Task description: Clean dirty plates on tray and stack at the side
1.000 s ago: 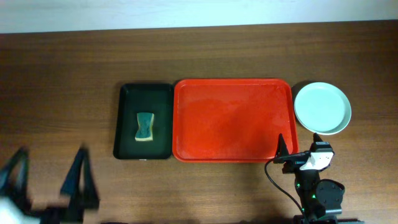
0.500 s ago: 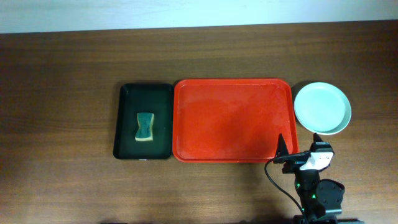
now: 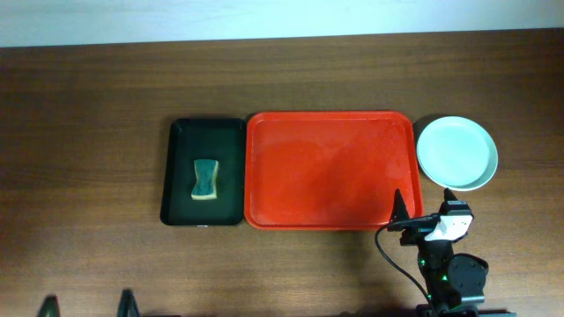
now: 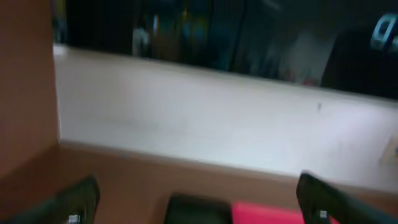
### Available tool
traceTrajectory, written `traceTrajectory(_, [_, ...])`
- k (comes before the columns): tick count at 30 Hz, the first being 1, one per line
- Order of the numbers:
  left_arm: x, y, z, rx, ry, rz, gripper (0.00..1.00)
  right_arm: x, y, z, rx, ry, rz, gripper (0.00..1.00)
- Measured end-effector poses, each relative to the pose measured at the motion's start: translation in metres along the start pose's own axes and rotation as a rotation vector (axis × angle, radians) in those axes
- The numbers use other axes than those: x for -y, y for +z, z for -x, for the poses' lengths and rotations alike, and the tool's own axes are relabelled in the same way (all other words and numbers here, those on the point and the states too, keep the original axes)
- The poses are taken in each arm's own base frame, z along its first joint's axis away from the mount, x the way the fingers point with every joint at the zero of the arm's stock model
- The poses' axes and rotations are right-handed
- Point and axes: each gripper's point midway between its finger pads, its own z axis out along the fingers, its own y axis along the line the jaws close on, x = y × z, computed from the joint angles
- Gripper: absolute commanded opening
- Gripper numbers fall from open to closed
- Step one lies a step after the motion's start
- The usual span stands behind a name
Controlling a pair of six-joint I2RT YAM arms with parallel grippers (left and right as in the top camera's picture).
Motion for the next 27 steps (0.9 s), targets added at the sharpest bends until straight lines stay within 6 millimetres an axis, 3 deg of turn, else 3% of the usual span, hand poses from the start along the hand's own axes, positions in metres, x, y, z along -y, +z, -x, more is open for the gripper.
traceTrajectory(5, [0.012,0.033,0.049,0.315,-0.028,-0.062,0.99,0.000,0.000,0.000,0.000,0.000,0.000,0.99])
traceTrajectory(8, [0.017,0.046,0.058,0.457,-0.038,-0.097,0.99,0.000,0.000,0.000,0.000,0.001,0.000,0.99])
traceTrajectory(11, [0.019,0.057,0.054,0.561,-0.044,-0.127,0.99,0.000,0.000,0.000,0.000,0.000,0.000,0.99])
traceTrajectory(17, [0.015,0.085,0.004,0.579,-0.042,-0.149,0.99,0.000,0.000,0.000,0.000,0.000,0.000,0.99])
traceTrajectory(23, [0.004,0.121,-0.081,0.405,-0.029,-0.128,0.99,0.000,0.000,0.000,0.000,0.000,0.000,0.99])
traceTrajectory(27, [-0.001,0.131,-0.116,0.333,-0.024,-0.114,0.99,0.000,0.000,0.000,0.000,0.000,0.000,0.99])
